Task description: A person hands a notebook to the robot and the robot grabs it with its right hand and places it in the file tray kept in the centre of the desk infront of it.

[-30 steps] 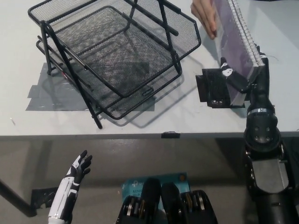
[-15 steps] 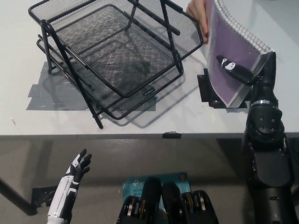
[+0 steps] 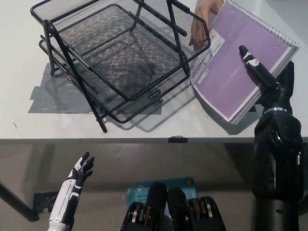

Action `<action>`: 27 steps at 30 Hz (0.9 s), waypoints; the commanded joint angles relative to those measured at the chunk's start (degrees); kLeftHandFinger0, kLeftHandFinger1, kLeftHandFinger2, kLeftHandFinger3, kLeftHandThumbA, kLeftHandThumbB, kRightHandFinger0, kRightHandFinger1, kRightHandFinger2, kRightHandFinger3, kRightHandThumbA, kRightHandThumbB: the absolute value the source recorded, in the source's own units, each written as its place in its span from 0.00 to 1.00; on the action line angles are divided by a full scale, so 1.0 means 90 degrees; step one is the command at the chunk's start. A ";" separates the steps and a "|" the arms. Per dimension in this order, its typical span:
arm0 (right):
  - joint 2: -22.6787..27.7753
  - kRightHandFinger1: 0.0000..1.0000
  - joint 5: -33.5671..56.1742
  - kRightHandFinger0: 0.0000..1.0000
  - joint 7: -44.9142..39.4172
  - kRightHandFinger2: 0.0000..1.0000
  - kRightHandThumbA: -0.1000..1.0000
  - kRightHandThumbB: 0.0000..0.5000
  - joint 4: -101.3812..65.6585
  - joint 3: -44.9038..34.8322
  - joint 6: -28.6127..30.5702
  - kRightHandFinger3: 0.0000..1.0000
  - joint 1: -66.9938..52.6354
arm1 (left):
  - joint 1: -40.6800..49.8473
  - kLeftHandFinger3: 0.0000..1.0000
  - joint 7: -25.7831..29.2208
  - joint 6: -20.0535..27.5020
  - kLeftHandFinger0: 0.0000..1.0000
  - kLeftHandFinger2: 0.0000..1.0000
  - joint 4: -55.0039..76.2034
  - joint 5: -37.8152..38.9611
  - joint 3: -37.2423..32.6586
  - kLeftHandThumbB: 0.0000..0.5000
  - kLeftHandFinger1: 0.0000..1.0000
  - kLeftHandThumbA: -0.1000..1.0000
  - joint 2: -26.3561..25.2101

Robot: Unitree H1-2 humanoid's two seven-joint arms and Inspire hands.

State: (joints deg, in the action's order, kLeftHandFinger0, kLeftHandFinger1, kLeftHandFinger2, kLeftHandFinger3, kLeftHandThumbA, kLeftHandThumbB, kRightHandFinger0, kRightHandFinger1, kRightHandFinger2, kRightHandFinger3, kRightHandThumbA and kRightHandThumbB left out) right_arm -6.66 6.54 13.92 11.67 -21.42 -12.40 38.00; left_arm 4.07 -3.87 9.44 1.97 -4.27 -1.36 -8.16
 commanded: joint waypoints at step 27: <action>0.1022 0.00 -0.1193 0.00 0.0570 0.00 0.82 0.10 -0.2590 0.0607 0.1264 0.00 0.1028 | -0.0034 1.00 -0.0118 0.0074 1.00 1.00 0.0204 0.0138 0.0127 0.13 1.00 1.00 -0.0202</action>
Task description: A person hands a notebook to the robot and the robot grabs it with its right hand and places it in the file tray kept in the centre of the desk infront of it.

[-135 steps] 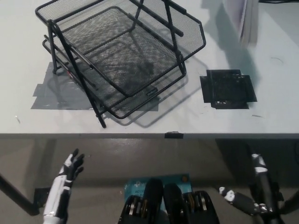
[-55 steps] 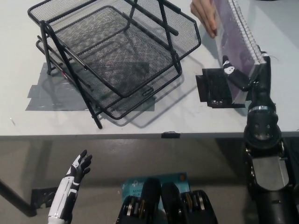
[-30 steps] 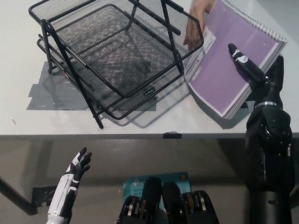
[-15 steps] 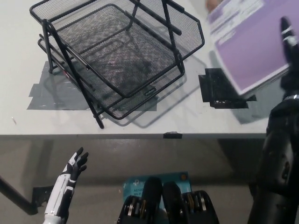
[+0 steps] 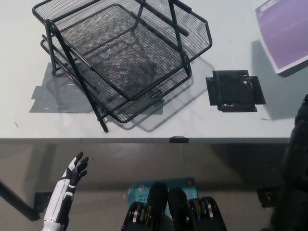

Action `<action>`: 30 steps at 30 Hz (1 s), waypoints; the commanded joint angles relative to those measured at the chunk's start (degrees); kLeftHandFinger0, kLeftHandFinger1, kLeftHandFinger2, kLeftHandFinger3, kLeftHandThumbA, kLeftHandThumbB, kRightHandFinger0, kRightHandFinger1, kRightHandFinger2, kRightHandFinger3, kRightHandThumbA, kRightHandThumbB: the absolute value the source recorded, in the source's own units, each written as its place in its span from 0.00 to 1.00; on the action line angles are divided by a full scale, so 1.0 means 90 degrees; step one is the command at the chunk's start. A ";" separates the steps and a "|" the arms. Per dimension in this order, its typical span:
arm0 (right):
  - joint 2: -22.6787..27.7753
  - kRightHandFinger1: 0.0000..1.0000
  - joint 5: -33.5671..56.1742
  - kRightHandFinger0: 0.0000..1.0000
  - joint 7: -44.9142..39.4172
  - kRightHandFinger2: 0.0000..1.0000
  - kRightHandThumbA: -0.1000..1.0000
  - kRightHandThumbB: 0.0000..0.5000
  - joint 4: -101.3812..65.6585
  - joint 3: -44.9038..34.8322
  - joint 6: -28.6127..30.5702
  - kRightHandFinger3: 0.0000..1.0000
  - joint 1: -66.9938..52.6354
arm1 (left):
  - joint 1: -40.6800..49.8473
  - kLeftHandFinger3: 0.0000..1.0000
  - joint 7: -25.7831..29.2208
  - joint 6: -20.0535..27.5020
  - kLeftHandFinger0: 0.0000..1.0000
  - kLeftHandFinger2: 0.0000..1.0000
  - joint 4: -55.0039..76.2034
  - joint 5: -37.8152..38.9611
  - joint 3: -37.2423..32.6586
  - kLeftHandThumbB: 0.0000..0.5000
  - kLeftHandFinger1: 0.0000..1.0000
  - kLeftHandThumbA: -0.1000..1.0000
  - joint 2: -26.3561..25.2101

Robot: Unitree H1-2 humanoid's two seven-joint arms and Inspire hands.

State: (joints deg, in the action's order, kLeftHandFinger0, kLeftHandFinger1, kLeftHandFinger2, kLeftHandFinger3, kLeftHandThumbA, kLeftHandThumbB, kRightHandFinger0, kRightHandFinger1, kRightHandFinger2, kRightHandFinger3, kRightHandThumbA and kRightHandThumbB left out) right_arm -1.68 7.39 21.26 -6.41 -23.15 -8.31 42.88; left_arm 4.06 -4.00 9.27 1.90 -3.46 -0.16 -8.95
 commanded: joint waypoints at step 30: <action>0.1156 0.00 -0.3856 0.00 0.0127 0.00 0.85 0.00 -0.0364 0.2659 0.1797 0.00 0.1425 | -0.0045 1.00 -0.0148 0.0133 1.00 1.00 0.0144 -0.0019 -0.0034 0.15 1.00 1.00 -0.0109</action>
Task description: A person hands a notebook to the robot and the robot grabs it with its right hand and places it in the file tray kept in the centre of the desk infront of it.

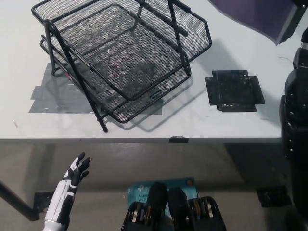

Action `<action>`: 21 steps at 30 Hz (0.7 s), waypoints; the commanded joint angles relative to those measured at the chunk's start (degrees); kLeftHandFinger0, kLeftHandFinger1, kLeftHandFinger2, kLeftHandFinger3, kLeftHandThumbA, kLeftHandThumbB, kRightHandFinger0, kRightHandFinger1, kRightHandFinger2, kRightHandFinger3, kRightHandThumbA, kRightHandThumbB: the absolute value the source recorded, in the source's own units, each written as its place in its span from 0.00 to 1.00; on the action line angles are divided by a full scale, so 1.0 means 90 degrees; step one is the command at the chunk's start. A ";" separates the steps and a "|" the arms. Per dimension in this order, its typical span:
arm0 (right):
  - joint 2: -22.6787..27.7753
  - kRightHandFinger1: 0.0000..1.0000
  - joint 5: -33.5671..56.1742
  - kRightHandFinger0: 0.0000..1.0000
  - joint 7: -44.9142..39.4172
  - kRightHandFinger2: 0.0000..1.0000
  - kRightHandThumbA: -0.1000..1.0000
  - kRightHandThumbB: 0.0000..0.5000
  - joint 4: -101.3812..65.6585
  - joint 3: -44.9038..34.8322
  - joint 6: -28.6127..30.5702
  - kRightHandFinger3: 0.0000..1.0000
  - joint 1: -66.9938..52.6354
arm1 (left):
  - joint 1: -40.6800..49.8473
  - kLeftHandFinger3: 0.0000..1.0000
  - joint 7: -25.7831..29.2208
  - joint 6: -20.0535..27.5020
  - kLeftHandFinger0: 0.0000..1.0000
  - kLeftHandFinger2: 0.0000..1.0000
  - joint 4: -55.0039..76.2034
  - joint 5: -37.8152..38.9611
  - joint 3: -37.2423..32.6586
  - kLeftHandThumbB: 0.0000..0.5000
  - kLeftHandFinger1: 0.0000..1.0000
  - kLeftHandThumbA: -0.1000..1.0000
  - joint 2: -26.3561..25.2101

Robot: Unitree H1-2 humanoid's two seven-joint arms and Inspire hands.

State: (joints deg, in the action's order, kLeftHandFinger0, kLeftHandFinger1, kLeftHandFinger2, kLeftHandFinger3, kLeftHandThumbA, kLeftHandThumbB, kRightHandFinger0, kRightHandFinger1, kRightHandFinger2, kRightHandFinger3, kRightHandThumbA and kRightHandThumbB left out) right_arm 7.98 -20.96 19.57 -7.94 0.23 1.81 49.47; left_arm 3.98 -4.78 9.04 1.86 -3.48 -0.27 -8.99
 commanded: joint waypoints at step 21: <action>-0.0013 0.00 -0.2617 0.00 0.1240 0.00 0.75 0.00 0.1396 0.0926 0.1804 0.01 0.1025 | 0.0006 1.00 -0.0102 0.0178 1.00 1.00 0.0141 0.0032 -0.0061 0.13 1.00 1.00 -0.0085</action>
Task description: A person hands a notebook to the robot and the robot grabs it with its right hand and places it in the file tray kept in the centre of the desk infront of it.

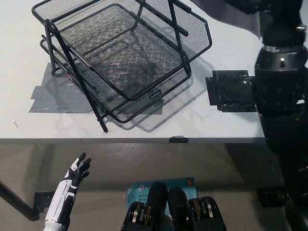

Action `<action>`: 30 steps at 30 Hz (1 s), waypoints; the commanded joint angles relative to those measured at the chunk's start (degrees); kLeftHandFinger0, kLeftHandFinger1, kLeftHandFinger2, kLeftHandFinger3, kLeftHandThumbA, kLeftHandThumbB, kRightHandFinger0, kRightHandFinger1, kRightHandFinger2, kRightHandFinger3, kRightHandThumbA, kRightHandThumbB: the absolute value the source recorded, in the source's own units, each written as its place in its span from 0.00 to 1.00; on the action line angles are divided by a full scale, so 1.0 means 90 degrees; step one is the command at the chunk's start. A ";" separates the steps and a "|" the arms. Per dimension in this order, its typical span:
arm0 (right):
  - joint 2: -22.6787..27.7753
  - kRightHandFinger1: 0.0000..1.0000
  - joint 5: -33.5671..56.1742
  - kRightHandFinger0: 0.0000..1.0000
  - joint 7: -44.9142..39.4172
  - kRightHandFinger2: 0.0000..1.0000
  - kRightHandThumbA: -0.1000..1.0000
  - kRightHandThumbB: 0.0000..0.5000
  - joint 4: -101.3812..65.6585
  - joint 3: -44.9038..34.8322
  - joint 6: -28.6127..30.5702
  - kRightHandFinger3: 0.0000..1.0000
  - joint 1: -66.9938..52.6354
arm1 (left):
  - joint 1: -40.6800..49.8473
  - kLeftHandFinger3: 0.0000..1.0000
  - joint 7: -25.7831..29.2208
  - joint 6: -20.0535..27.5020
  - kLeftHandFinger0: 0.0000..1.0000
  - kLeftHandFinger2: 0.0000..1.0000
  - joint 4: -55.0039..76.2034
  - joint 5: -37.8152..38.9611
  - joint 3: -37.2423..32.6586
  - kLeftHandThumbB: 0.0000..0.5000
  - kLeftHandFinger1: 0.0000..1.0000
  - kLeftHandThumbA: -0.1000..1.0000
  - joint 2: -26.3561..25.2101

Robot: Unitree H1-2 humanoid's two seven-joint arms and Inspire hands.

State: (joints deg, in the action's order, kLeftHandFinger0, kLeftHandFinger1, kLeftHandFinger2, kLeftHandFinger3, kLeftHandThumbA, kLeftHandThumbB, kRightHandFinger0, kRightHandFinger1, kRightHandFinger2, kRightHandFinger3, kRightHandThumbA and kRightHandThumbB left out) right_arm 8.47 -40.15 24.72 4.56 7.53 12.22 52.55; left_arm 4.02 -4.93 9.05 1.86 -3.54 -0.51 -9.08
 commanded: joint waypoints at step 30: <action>0.1068 0.00 -0.2537 0.00 0.1303 0.10 0.81 0.00 0.1199 0.1941 0.1620 0.23 -0.0407 | -0.0028 1.00 -0.0127 0.0248 1.00 1.00 0.0051 0.0072 -0.0063 0.06 1.00 1.00 -0.0145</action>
State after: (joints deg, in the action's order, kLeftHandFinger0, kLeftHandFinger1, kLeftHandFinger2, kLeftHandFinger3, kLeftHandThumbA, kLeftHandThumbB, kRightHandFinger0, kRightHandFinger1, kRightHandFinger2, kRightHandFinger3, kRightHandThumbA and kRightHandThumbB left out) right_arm 15.26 -57.38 31.13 16.08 23.71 24.23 48.01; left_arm 3.90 -5.00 9.32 1.33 -3.40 -0.85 -9.33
